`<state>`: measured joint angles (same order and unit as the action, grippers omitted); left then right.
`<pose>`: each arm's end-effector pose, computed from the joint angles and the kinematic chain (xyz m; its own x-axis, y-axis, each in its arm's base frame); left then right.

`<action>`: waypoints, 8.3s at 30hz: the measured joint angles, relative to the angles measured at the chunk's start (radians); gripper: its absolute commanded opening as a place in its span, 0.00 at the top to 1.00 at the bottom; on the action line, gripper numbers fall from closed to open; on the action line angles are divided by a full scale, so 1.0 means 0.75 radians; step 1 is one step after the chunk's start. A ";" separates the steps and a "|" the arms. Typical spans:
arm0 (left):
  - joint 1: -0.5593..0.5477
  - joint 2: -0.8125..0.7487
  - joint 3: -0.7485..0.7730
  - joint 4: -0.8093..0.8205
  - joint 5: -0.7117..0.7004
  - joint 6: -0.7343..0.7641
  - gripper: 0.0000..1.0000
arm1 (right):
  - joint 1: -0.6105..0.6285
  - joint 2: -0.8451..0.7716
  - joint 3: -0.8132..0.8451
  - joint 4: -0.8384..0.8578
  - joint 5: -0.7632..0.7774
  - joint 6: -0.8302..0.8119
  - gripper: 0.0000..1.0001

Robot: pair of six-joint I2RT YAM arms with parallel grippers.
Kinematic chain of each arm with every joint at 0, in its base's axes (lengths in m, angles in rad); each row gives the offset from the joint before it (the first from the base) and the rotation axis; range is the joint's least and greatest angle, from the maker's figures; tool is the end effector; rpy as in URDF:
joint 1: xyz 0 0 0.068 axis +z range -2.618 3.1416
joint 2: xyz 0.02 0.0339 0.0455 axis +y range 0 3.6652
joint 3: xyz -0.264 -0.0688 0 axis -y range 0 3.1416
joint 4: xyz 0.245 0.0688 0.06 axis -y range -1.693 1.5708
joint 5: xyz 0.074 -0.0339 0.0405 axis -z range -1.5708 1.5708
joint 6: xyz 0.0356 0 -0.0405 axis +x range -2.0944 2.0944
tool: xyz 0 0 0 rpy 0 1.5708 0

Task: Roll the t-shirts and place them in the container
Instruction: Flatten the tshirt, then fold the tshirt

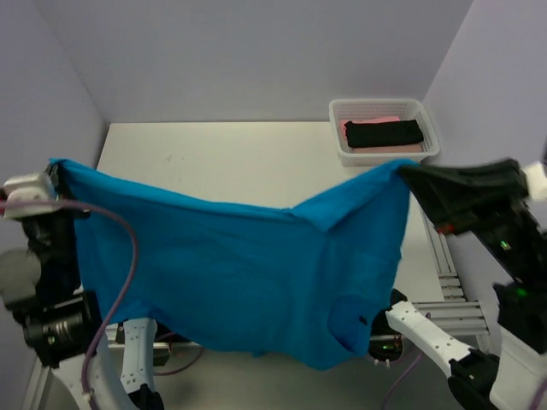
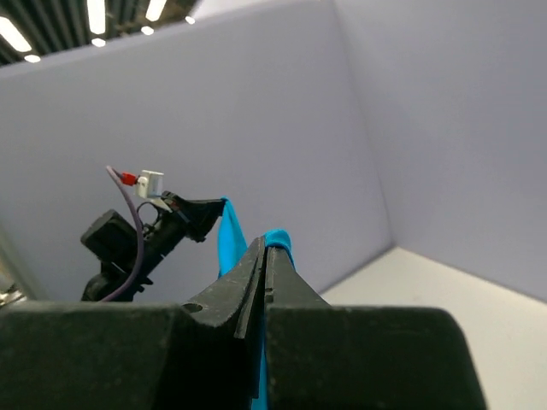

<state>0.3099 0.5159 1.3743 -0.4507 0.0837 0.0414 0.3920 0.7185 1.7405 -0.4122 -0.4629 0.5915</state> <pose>0.0062 -0.0011 0.5118 0.3677 0.1611 -0.9159 -0.2462 0.9666 0.0711 -0.0203 0.0088 0.5882 0.0601 0.5647 -0.8231 -0.8597 0.4483 0.2448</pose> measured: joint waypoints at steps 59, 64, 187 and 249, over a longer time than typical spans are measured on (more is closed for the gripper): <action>0.054 2.011 0.176 0.414 0.067 -0.105 0.03 | -0.223 2.361 0.418 0.832 0.014 0.394 0.19; 0.054 1.606 -0.091 0.421 0.033 -0.020 0.03 | -0.152 1.908 0.028 0.642 0.028 0.210 0.22; 0.801 0.960 -0.895 -0.431 0.253 0.906 0.97 | 1.160 0.790 -1.106 -0.478 0.918 0.559 1.00; 0.649 1.160 -0.594 -0.541 0.165 0.546 1.00 | 0.646 0.924 -0.479 -0.665 0.879 -0.095 1.00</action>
<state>0.7967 1.3857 0.9287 -0.8566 0.2073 0.4511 0.8764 1.4117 1.3811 -0.9112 0.1967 0.5201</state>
